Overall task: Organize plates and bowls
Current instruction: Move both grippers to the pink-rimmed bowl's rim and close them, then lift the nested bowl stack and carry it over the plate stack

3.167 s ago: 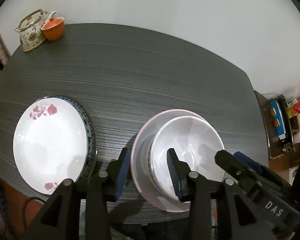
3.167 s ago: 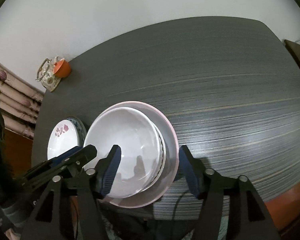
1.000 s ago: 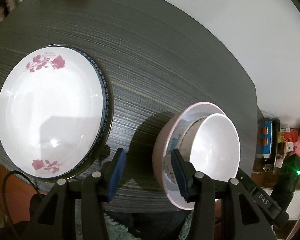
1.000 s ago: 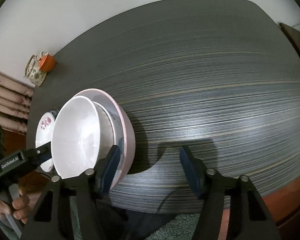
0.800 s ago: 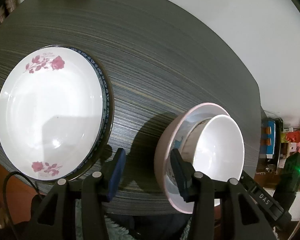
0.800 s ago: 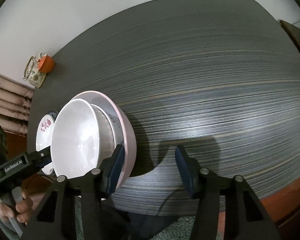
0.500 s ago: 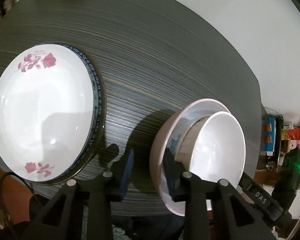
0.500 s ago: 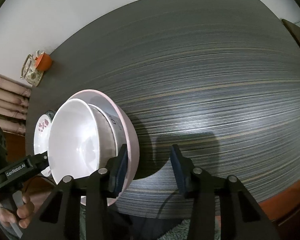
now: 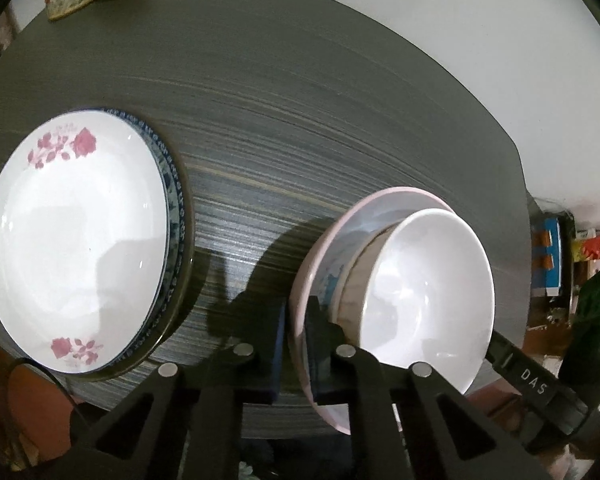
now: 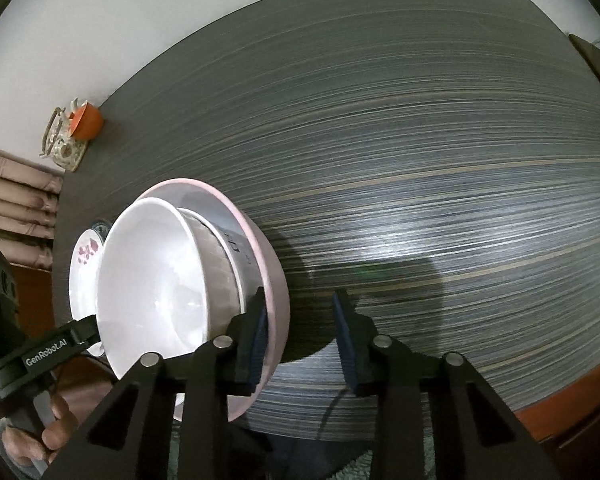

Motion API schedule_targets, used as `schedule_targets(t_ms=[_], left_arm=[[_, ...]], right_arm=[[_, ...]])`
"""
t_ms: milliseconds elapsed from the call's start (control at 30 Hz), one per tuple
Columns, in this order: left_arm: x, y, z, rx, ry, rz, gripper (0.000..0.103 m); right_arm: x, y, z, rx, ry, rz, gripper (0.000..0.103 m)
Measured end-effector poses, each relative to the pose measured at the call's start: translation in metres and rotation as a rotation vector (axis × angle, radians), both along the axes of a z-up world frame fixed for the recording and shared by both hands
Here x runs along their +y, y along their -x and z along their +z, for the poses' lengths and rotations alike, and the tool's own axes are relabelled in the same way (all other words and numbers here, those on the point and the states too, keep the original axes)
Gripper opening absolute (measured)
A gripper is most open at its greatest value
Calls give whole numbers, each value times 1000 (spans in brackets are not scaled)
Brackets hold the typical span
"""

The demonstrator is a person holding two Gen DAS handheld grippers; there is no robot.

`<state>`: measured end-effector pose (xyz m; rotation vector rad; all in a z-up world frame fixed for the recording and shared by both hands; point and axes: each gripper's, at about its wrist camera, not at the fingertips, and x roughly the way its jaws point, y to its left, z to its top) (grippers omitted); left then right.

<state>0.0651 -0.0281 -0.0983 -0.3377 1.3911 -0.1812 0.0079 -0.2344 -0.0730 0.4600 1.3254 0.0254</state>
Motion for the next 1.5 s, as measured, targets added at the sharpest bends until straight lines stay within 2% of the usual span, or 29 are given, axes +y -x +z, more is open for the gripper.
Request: schedule_targets(t_ms=[133, 300, 933, 1500], left_arm=[[-1, 1, 0, -2, -3, -1, 7], [-3, 2, 3, -8, -19, -14, 6], [-8, -2, 13, -46, -57, -26, 6], [2, -7, 25, -79, -51, -33, 6]], right_arm=[[1, -1, 1, -11, -26, -2, 18], [6, -2, 3, -36, -30, -1, 11], [13, 0, 4, -62, -9, -17, 11], [15, -1, 7, -78, -3, -23, 11]])
